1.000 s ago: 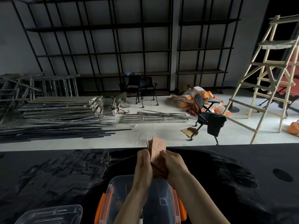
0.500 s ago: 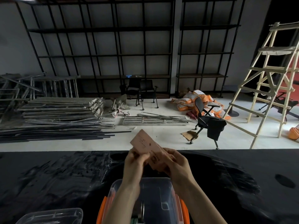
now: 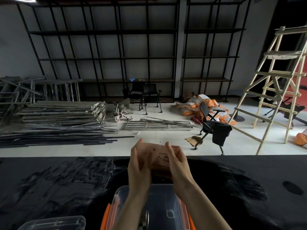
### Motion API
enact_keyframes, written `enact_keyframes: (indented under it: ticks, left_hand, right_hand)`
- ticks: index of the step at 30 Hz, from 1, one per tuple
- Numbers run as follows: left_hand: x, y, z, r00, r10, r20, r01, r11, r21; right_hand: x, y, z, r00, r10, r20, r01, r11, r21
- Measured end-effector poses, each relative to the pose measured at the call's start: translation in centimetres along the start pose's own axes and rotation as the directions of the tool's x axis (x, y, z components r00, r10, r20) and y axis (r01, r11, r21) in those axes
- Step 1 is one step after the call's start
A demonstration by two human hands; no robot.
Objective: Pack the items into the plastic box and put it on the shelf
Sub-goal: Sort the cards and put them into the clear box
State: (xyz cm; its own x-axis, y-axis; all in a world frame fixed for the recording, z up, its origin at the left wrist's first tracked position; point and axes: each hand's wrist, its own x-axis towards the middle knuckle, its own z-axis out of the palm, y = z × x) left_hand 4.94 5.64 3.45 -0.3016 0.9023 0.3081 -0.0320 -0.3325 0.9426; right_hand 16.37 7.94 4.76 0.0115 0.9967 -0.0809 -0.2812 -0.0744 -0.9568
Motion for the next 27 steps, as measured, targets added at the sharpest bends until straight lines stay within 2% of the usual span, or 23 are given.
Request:
enact_keyframes:
  ticks: [3, 5, 7, 10, 13, 15, 18, 20, 24, 27]
  left_hand:
    - [0.4, 0.0, -1.2, 0.992, 0.062, 0.110, -0.079, 0.985, 0.151]
    - [0.9, 0.3, -2.1, 0.987, 0.002, 0.159, -0.022, 0.992, 0.126]
    - [1.3, 0.9, -2.4, 0.974, -0.103, 0.204, 0.099, 0.995, 0.029]
    - [1.4, 2.5, -1.3, 0.953, -0.272, 0.135, 0.278, 0.960, -0.024]
    - [1.6, 3.4, 0.6, 0.934, -0.350, -0.077, 0.346, 0.937, -0.052]
    - [1.7, 3.3, 1.4, 0.931, -0.301, -0.204, 0.297, 0.953, -0.055]
    - [1.6, 2.9, 1.6, 0.955, -0.201, -0.219, 0.190, 0.979, -0.069]
    - [1.5, 2.5, 1.4, 0.963, -0.134, -0.234, 0.129, 0.991, -0.035]
    - [1.0, 2.1, 1.7, 0.941, -0.116, -0.319, 0.127, 0.992, 0.012]
    - [0.9, 2.7, 2.1, 0.932, -0.011, -0.363, 0.033, 0.998, 0.054]
  right_hand:
    - [0.1, -0.3, -0.6, 0.999, 0.030, 0.016, -0.031, 0.999, 0.026]
    - [0.1, -0.5, -0.7, 0.999, 0.032, 0.014, -0.033, 0.996, 0.081]
    - [0.2, -0.4, -0.6, 0.999, -0.010, -0.034, 0.012, 0.998, 0.063]
    - [0.4, -0.4, -0.2, 0.983, -0.142, -0.118, 0.141, 0.990, -0.020]
    - [0.1, -0.4, 0.6, 0.964, -0.215, -0.154, 0.209, 0.977, -0.049]
    - [-0.2, -0.5, 0.8, 0.969, -0.182, -0.169, 0.185, 0.983, 0.002]
    - [-0.5, -0.7, 0.7, 0.977, -0.052, -0.206, 0.077, 0.991, 0.112]
    - [-0.6, -0.6, 0.7, 0.973, -0.031, -0.231, 0.066, 0.987, 0.147]
    - [-1.2, -0.2, 1.1, 0.970, -0.105, -0.220, 0.123, 0.990, 0.072]
    - [-1.3, -0.4, 1.0, 0.978, -0.102, -0.181, 0.105, 0.994, 0.006]
